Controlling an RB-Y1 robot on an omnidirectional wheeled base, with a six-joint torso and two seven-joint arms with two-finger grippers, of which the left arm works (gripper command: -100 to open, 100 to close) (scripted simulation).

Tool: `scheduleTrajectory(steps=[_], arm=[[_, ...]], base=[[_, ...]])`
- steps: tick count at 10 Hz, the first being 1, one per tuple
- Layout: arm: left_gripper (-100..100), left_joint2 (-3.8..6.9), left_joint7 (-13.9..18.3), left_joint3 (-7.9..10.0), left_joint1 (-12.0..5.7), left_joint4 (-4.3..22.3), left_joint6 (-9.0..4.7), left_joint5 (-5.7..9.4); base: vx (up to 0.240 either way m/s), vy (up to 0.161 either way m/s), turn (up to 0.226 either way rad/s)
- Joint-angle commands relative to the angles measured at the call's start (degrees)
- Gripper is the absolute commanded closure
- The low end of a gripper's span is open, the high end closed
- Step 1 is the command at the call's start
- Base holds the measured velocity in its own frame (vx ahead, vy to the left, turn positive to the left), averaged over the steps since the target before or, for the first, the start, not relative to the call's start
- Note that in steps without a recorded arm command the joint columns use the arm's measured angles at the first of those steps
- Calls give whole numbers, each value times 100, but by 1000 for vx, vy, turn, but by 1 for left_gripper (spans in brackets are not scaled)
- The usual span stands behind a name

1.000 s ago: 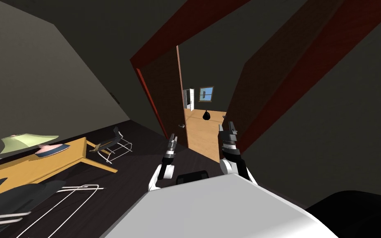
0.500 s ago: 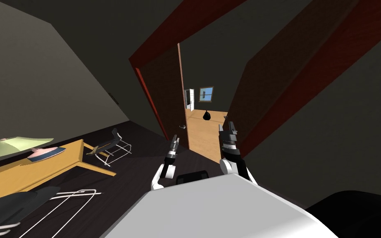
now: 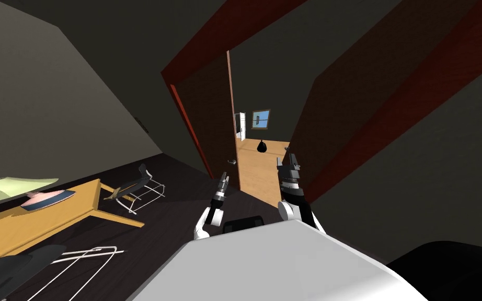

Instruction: Push the door open

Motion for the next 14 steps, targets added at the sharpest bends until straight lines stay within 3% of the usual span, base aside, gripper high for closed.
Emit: scheduleTrajectory(steps=[1,10,11,14], arm=[[-100,-1,0,-22,-58,194,-47,-1],[-100,4,69,-351,-666,1755,-381,-33],[-100,4,69,-351,-666,1755,-381,-33],[-100,-5,90,-447,-844,2211,-479,-42]], base=[[69,61,-7],[90,69,-17],[59,43,-5],[63,47,-13]])
